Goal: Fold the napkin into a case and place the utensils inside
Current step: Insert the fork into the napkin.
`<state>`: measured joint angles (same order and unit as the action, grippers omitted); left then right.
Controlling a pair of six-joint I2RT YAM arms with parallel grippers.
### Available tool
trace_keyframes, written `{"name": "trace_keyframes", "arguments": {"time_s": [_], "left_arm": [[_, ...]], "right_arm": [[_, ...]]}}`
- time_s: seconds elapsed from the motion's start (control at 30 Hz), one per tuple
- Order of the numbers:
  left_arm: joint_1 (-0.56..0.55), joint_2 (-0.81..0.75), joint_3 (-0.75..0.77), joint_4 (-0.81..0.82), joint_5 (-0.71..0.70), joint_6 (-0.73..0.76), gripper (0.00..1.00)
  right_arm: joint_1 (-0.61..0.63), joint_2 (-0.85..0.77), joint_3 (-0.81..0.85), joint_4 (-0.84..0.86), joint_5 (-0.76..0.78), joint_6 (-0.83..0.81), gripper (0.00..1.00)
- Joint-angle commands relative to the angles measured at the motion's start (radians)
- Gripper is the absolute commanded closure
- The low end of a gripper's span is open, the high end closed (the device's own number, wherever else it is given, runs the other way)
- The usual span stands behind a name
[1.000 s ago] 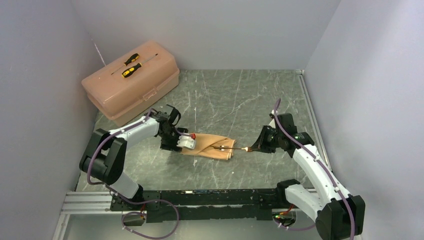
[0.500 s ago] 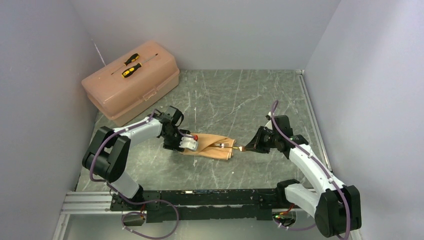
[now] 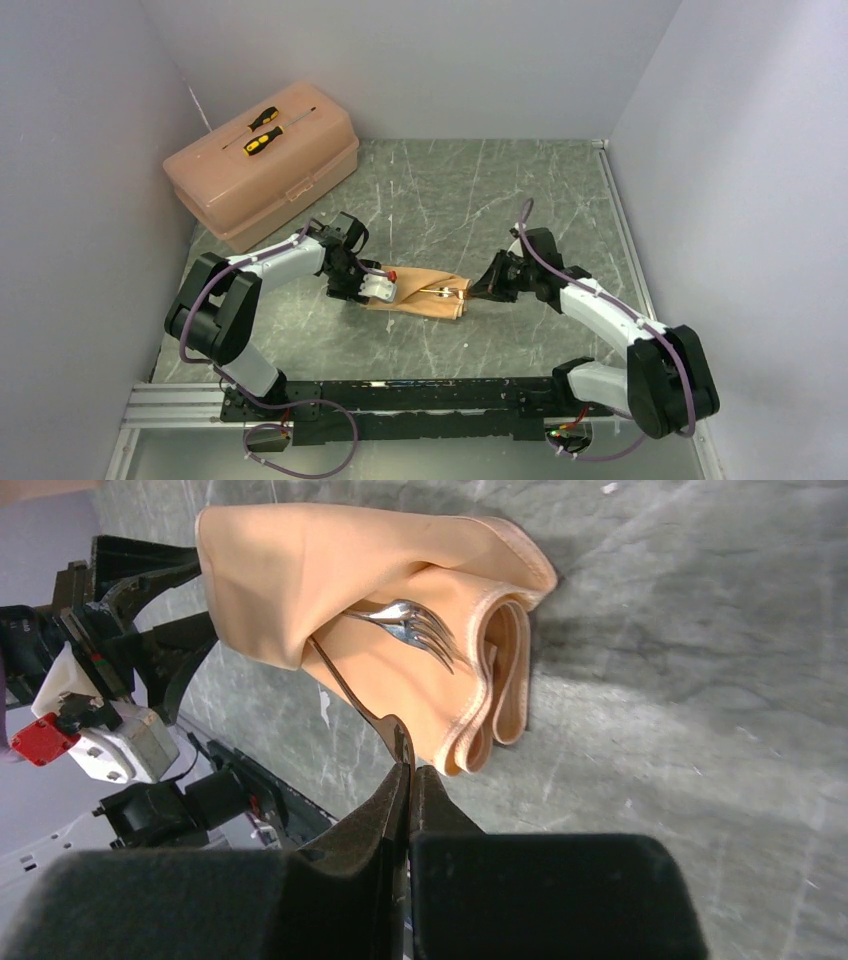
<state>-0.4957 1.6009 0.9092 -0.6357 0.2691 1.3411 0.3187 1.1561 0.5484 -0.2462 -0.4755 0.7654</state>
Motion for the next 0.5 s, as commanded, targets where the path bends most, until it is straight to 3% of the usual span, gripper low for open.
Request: {"name": "trace_keyframes", "arguments": {"time_s": [0.0, 0.47], "left_arm": [[-0.010, 0.037, -0.015, 0.011, 0.016, -0.017, 0.46], [-0.023, 0.042, 0.006, -0.016, 0.014, -0.055, 0.45]], "right_arm": [[0.061, 0.065, 0.021, 0.175, 0.022, 0.060, 1.00], [0.159, 0.230, 0.013, 0.459, 0.089, 0.154, 0.99]]}}
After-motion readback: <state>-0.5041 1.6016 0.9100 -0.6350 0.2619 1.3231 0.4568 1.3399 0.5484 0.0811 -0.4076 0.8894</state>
